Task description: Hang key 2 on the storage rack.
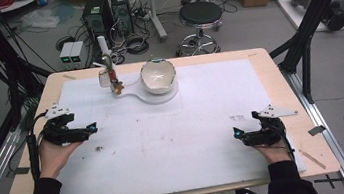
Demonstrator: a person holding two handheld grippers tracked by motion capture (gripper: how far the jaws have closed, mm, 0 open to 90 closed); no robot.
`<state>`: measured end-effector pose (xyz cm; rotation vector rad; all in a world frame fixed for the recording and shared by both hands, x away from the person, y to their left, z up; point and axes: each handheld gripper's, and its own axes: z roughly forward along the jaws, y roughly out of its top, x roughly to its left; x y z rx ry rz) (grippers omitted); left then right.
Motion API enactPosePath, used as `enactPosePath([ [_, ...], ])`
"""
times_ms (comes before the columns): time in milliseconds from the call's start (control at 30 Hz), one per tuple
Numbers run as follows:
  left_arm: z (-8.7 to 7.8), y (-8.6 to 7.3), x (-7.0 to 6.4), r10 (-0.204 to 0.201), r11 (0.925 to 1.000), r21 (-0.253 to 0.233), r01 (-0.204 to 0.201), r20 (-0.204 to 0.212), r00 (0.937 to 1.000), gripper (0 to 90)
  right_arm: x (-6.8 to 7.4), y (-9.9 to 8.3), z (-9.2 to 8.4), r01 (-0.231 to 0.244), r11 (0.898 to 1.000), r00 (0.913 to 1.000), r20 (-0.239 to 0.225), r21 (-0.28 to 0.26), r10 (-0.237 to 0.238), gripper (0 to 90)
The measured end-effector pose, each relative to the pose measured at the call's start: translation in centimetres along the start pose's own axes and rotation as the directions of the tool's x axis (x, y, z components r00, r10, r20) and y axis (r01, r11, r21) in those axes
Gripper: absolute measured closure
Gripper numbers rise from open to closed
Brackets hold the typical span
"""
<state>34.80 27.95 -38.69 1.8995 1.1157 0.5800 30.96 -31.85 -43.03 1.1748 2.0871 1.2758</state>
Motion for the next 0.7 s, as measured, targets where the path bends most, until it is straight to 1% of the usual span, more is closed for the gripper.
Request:
enactPosePath([
  [133, -0.4, -1.0, -0.9, 0.042, 0.9991, 0.004, -0.042, -0.008, 0.9991, 6.8, 0.0, 0.0, 0.0, -0.001, 1.000, 1.0000, 0.001, 0.001, 0.001, 0.4],
  [167, -0.5, -1.3, -1.1, 0.045, 0.9990, 0.005, -0.045, -0.004, 0.9990, 6.9, 0.0, 0.0, 0.0, 0.001, 1.000, 1.0000, 0.000, 0.001, -0.001, 0.4],
  [233, -0.7, -2.1, -1.4, 0.057, 0.9983, 0.005, -0.057, -0.008, 0.9983, 6.8, 0.0, 0.0, -0.1, 0.005, 1.000, 1.0000, 0.001, 0.000, -0.005, 0.4],
  [333, -1.2, -3.2, -1.5, 0.044, 0.9989, 0.014, -0.044, -0.017, 0.9989, 6.9, 0.0, 0.0, -0.2, 0.004, 1.000, 1.0000, 0.003, -0.003, -0.004, 0.4],
  [400, -1.6, -4.0, -1.4, 0.031, 0.9993, 0.022, -0.030, -0.036, 0.9989, 6.8, 0.0, 0.0, -0.2, 0.005, 1.000, 1.0000, 0.003, -0.005, -0.005, 0.4],
  [467, -2.0, -4.3, -1.4, 0.015, 0.9998, 0.017, -0.015, -0.043, 0.9990, 6.9, 0.0, 0.0, -0.2, 0.007, 1.000, 1.0000, 0.004, -0.007, -0.007, 0.4],
  [500, -2.2, -4.5, -1.4, 0.007, 0.9999, 0.011, -0.007, -0.045, 0.9990, 6.8, -0.1, 0.0, -0.2, 0.015, 1.000, 0.9999, 0.006, -0.010, -0.015, 0.4],
  [600, -2.4, -4.7, -1.4, 0.000, 0.9999, 0.011, 0.000, -0.052, 0.9986, 6.9, 0.0, 0.1, -0.3, 0.007, 1.000, 1.0000, 0.003, -0.011, -0.007, 0.4],
  [633, -2.5, -4.8, -1.4, 0.005, 0.9999, 0.014, -0.004, -0.052, 0.9986, 6.8, 0.0, 0.1, -0.3, 0.005, 1.000, 1.0000, 0.004, -0.010, -0.005, 0.4],
  [700, -2.7, -4.8, -1.5, 0.000, 1.0000, 0.003, 0.001, -0.055, 0.9985, 6.8, 0.0, 0.1, -0.3, 0.009, 1.000, 1.0000, 0.005, -0.010, -0.009, 0.4],
])
